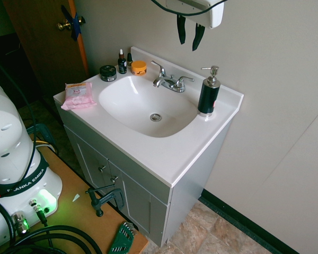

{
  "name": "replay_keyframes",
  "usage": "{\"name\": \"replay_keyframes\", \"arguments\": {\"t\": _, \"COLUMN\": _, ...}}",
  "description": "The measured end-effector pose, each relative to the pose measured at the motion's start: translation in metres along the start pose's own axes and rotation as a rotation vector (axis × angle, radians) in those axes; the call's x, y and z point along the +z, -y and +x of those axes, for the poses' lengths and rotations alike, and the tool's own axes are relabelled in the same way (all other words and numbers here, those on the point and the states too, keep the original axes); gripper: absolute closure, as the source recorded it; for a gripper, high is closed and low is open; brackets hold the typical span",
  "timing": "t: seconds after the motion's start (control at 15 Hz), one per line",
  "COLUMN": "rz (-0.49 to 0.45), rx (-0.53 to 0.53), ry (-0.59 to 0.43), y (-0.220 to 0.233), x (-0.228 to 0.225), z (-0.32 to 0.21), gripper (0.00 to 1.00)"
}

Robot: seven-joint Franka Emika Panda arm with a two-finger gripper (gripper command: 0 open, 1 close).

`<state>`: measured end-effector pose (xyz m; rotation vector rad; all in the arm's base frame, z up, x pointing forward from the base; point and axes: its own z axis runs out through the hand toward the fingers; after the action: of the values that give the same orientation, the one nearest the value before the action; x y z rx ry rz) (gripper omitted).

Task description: Sanitize yourself

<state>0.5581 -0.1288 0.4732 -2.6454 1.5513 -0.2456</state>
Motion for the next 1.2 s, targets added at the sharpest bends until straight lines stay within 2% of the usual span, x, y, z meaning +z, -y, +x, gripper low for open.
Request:
{"name": "replay_keyframes", "arguments": {"t": 0.33, "rz": -0.016, "rx": 0.06, "ry": -0.004, "y": -0.006, "x": 0.01, "z": 0.041, "gripper": 1.0}}
{"name": "replay_keyframes", "arguments": {"t": 0.73, "rz": -0.036, "rx": 0.114, "ry": 0.004, "y": -0.038, "x": 0.022, "z": 0.075, "gripper": 1.0}}
{"name": "replay_keyframes", "arguments": {"t": 1.2, "rz": -0.047, "rx": 0.128, "ry": 0.019, "y": -0.051, "x": 0.029, "z": 0.081, "gripper": 1.0}}
